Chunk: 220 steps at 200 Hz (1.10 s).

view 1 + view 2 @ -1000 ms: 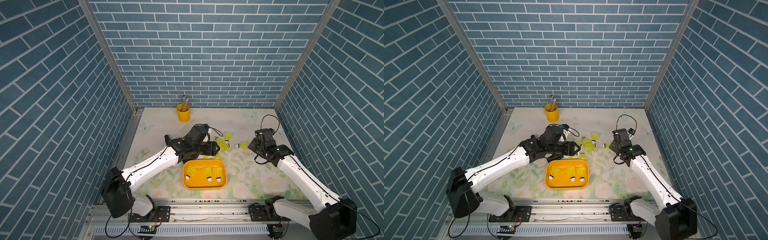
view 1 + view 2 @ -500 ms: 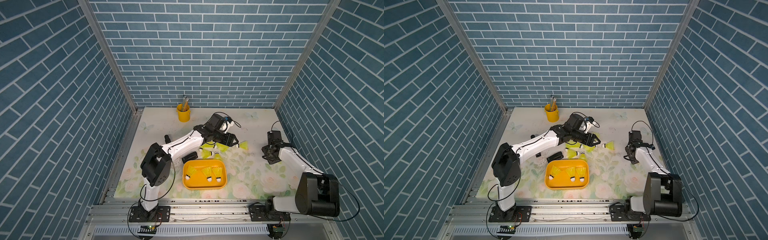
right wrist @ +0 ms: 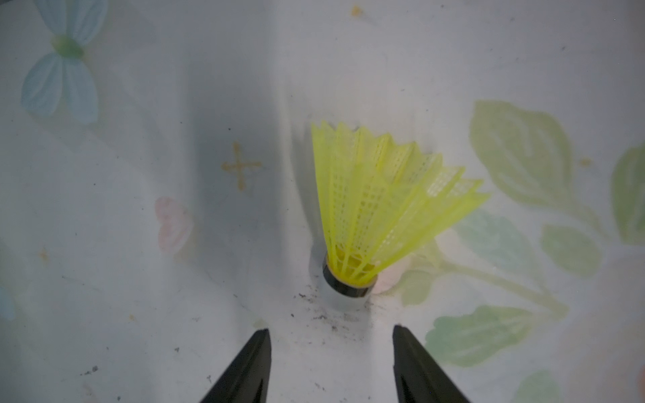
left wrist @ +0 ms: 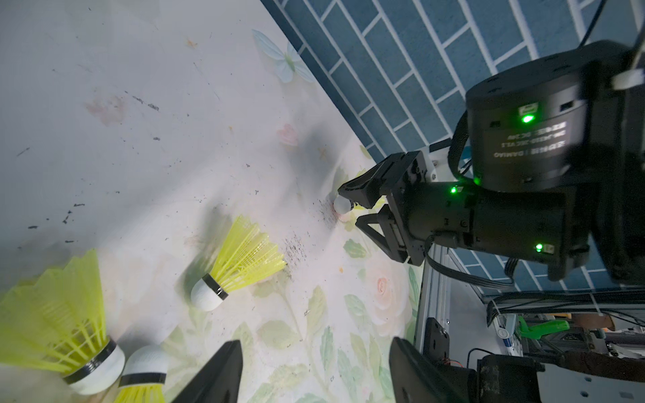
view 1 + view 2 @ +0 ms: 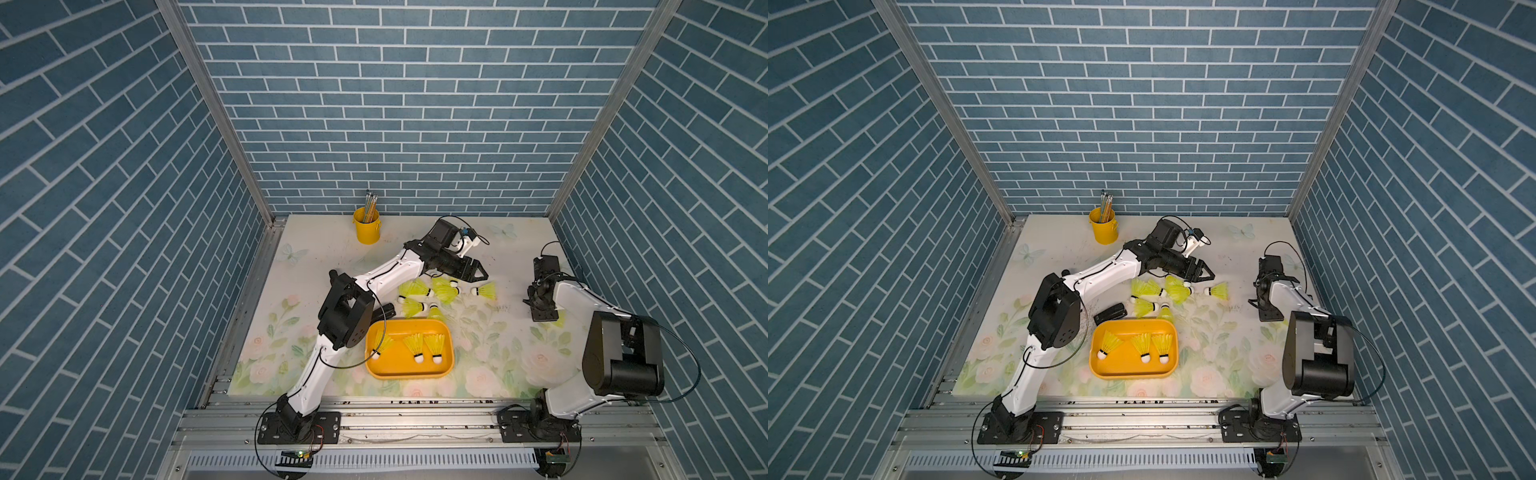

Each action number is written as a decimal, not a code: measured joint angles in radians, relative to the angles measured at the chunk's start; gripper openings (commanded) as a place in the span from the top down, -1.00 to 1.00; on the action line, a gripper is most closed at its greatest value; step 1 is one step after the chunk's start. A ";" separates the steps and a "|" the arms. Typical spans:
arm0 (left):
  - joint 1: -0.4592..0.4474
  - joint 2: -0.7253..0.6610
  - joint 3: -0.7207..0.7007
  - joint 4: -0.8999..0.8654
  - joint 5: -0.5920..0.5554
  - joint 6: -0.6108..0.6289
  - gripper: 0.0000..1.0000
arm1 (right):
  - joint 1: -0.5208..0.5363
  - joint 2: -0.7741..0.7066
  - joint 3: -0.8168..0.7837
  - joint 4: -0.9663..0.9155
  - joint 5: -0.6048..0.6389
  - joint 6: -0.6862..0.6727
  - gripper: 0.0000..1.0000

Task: Put the shuttlecocks into the storage box
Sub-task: Pick up the shuttlecock at the center of the board.

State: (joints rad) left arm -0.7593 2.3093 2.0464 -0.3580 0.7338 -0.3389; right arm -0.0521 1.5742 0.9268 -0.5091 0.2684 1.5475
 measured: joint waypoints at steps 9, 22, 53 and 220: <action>0.001 0.007 0.009 0.000 0.008 -0.006 -0.46 | -0.002 0.010 0.006 -0.004 0.000 0.018 -0.18; 0.002 0.017 0.019 0.000 0.016 -0.013 -0.46 | -0.005 0.025 0.014 -0.006 0.000 0.040 -0.18; 0.002 0.036 0.022 -0.001 0.024 -0.024 -0.46 | -0.014 0.055 0.017 -0.005 0.000 0.074 -0.16; 0.001 0.042 0.023 -0.002 0.008 -0.057 -0.40 | -0.040 0.158 0.066 -0.029 0.040 0.122 0.32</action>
State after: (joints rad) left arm -0.7582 2.3508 2.0697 -0.3603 0.7422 -0.3962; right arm -0.0921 1.7317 0.9932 -0.5381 0.3084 1.6695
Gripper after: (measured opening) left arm 0.701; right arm 0.366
